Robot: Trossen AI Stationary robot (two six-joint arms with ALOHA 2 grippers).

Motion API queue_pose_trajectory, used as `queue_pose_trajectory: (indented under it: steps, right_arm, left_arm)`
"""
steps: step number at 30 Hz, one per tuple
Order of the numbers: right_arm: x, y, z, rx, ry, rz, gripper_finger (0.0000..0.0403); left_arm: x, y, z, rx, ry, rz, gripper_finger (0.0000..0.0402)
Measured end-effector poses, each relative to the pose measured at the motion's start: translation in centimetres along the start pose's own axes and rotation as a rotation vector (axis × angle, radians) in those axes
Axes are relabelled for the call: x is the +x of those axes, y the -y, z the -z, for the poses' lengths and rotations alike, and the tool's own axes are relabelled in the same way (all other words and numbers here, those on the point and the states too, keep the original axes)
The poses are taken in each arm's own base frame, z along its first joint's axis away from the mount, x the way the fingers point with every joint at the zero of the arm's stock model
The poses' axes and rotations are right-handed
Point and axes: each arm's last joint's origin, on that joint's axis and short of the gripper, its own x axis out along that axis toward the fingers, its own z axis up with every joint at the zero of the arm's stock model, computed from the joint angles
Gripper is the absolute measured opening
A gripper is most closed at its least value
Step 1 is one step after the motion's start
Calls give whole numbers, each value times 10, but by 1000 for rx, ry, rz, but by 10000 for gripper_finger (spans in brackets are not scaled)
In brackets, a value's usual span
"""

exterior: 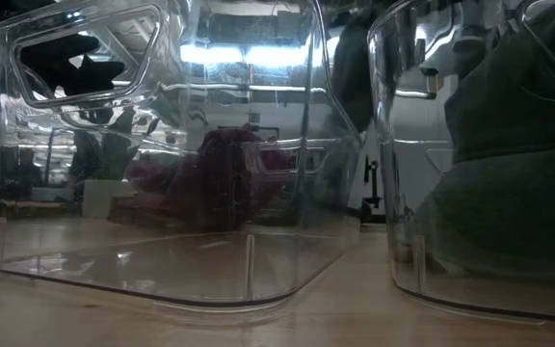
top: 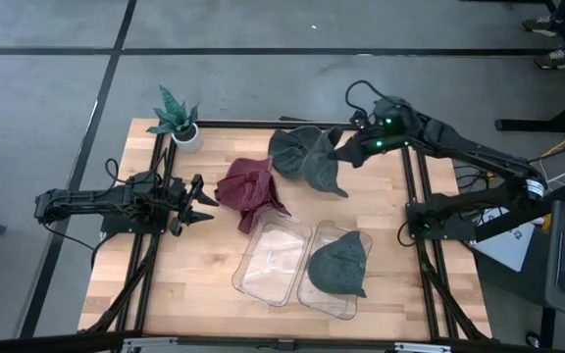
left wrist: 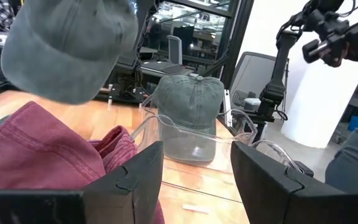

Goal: Pick & Place hat
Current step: Put the bottom black cap into the right transparent bin

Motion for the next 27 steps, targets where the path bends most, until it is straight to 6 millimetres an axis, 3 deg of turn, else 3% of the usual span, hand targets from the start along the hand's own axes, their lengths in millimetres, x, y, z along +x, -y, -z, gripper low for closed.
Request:
queue_pose_trajectory:
  steps: [8,16,27]
  right_arm:
    - [-28,-22,5,-107,88,-99,41]
    - [-52,-37,16,-213,173,-92,41]
    - [-51,-65,41,-213,136,-180,41]
  left_arm:
    - [0,0,0,0,0,0,184]
    - [0,0,0,0,0,0,184]
    - [0,0,0,0,0,0,184]
